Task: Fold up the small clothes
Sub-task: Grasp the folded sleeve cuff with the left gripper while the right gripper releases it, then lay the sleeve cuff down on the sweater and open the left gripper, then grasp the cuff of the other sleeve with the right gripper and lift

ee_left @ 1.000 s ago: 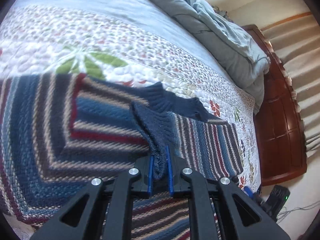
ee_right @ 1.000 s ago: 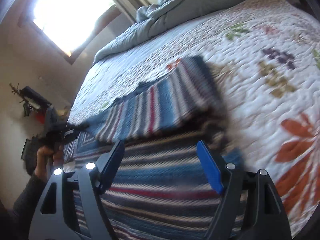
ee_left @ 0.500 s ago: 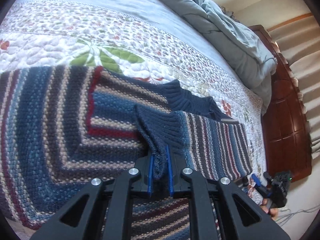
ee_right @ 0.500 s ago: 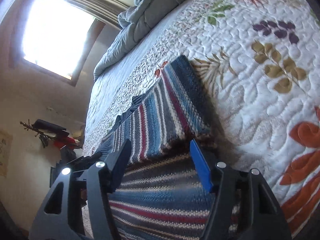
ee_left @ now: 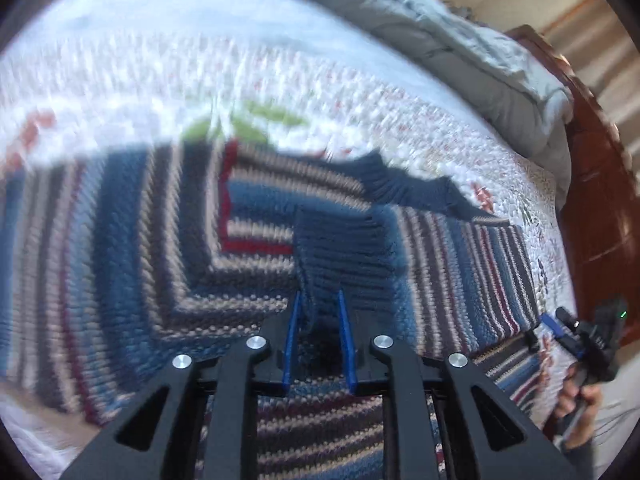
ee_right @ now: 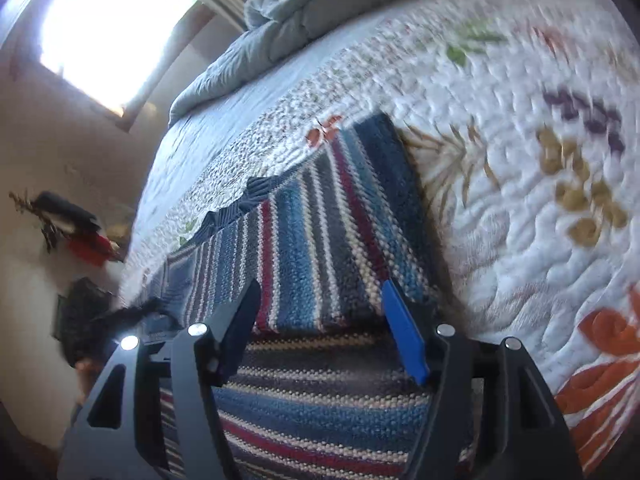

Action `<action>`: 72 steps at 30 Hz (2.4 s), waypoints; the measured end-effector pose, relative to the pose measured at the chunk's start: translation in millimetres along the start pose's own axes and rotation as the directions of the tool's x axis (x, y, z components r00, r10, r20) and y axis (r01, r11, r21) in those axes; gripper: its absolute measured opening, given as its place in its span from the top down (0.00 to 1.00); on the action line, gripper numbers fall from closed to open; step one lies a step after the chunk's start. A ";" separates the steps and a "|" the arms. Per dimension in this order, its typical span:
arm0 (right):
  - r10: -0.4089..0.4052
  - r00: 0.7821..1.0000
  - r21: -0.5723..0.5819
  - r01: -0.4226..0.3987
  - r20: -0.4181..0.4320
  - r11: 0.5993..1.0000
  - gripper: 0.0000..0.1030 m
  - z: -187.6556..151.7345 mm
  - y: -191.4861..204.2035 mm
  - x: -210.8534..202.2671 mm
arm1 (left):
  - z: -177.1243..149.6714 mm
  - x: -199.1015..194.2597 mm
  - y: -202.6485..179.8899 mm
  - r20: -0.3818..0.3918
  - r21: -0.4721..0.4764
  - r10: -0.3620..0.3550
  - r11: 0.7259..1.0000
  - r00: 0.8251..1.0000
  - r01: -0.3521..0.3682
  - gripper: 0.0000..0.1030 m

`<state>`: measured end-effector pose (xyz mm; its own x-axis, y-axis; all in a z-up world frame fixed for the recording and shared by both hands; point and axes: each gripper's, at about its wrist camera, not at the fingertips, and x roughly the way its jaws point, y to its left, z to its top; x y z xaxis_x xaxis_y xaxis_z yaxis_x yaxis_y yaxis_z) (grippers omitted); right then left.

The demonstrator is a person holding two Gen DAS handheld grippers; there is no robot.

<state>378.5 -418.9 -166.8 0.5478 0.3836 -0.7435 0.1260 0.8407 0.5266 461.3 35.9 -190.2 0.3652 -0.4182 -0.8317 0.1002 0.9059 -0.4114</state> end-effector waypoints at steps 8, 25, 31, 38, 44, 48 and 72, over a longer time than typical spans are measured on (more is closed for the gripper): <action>-0.330 0.938 -0.354 0.345 0.104 0.869 0.29 -6.0 55.3 33.7 | -16.5 -6.5 -56.3 0.133 0.174 0.013 0.984 0.991 -0.036 0.35; -0.287 0.939 -0.598 0.342 0.189 0.725 0.24 -58.6 153.4 20.3 | -71.1 -48.4 -74.7 0.235 0.180 0.079 0.976 0.969 -0.124 0.18; -0.257 0.938 -0.680 0.346 0.233 0.646 0.24 -84.5 223.3 20.7 | -94.6 -94.1 -55.0 0.328 0.157 0.173 0.960 0.929 -0.234 0.09; -0.192 0.974 -0.752 0.214 0.117 0.623 0.19 -111.5 310.6 56.3 | -110.0 -121.7 21.2 0.393 -0.010 0.351 0.926 0.850 -0.378 0.04; -0.107 0.992 -0.798 0.017 -0.060 0.602 0.19 -123.6 407.2 104.0 | -128.6 -121.1 93.6 0.363 -0.173 0.426 0.905 0.829 -0.389 0.04; -0.048 0.984 -0.830 -0.120 -0.174 0.545 0.19 -126.5 488.1 140.9 | -134.3 -114.3 125.0 0.320 -0.273 0.380 0.914 0.868 -0.299 0.04; -0.446 0.885 -0.989 -0.147 -0.135 0.008 0.49 -343.9 777.6 415.0 | -141.7 -95.2 122.1 0.215 -0.120 0.252 0.966 0.944 -0.231 0.04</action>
<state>419.4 525.5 -207.6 0.3169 0.0156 -0.9483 -0.8974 0.3284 -0.2945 307.6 176.9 -214.0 0.5684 -0.1516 -0.8087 -0.0984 0.9633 -0.2497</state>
